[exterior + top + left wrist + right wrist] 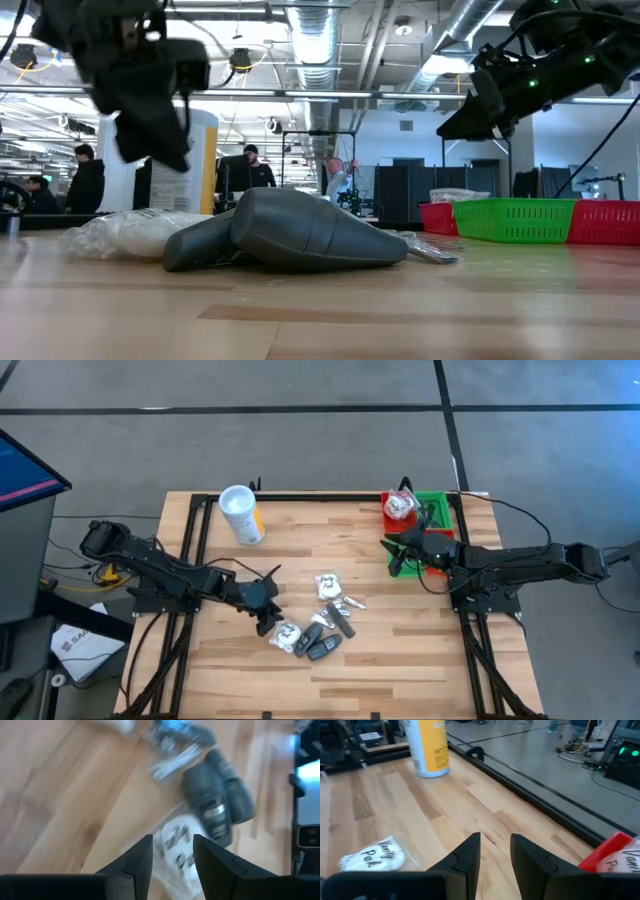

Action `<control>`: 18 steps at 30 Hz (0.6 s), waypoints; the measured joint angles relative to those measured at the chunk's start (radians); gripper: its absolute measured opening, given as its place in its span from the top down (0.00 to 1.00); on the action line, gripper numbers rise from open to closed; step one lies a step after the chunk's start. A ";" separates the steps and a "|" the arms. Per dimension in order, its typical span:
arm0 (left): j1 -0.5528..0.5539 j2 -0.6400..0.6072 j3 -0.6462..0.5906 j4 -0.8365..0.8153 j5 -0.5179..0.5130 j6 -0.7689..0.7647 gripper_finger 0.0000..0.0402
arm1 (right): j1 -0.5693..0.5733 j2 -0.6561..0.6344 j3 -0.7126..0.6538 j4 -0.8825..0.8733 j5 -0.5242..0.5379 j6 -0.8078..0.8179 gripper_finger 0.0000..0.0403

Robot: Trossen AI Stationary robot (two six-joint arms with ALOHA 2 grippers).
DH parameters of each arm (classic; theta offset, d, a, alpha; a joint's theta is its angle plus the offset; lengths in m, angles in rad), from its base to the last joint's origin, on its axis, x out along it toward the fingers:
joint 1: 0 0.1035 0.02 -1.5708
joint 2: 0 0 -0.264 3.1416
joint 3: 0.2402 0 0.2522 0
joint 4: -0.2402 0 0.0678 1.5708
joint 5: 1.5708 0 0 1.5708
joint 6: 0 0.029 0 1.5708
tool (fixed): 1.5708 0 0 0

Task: Pick & Place Travel size toiletries
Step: Put the white cotton pack into the top red bin

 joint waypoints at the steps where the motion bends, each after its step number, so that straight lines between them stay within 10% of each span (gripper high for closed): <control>1: -0.004 0.000 -0.015 0.005 0.000 -0.033 0.66 | 0.006 0.000 0.000 0.000 0.000 0.000 0.76; 18: -0.076 0.024 -0.148 0.175 0.026 -0.325 0.64 | 0.020 0.000 0.000 0.015 0.007 0.000 0.76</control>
